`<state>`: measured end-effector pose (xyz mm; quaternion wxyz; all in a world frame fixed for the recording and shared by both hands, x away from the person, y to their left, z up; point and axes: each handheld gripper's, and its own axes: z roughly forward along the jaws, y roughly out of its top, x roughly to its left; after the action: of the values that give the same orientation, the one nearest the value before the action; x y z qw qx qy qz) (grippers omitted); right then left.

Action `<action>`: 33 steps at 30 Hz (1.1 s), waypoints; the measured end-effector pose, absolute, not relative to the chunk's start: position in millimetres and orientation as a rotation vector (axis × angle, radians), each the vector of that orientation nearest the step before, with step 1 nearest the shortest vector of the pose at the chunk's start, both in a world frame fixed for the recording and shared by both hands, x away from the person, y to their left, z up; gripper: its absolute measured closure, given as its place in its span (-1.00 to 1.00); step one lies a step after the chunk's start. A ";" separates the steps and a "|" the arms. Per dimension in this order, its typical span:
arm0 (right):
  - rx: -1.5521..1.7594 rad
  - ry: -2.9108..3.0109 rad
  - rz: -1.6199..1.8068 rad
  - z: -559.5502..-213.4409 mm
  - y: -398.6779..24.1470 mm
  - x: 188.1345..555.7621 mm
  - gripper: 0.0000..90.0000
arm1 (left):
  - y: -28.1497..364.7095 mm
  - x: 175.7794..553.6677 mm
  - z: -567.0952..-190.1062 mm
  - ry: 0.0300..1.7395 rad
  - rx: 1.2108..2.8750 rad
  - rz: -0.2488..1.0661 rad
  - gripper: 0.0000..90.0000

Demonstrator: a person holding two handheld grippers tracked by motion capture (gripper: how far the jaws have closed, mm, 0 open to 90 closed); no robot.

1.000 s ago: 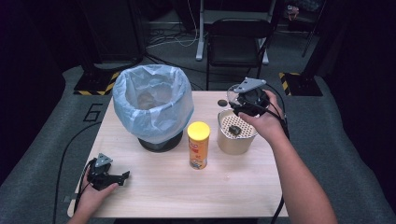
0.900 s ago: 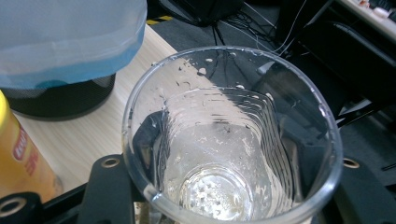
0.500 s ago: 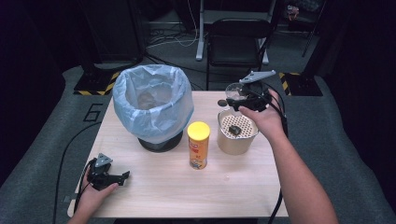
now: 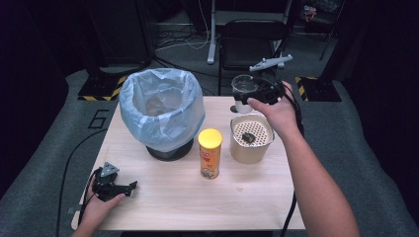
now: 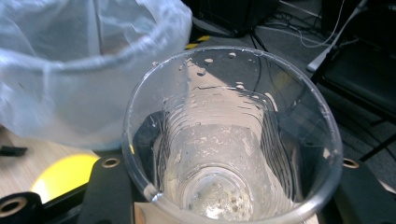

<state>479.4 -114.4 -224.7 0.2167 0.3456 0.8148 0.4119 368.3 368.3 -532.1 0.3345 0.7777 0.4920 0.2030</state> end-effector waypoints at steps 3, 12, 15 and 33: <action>0.935 2.254 1.159 -215.1 -94.6 480.5 -0.06 | 368.3 368.4 -531.9 1.285 2.030 0.529 -0.98; 0.849 2.265 1.192 -190.5 -31.1 489.4 -0.08 | 368.8 368.3 -531.0 1.285 2.042 0.518 -0.98; 0.836 2.271 1.203 -188.1 -14.1 492.4 -0.09 | 368.6 368.2 -531.1 1.288 2.038 0.517 -0.98; 0.765 2.292 1.245 -197.1 50.3 510.8 -0.10 | 368.9 368.4 -531.0 1.284 2.043 0.517 -0.98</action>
<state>510.8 50.3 -197.1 0.2102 0.2752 0.8244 0.4476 368.4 368.9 -531.0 0.3307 0.7812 0.4911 0.1978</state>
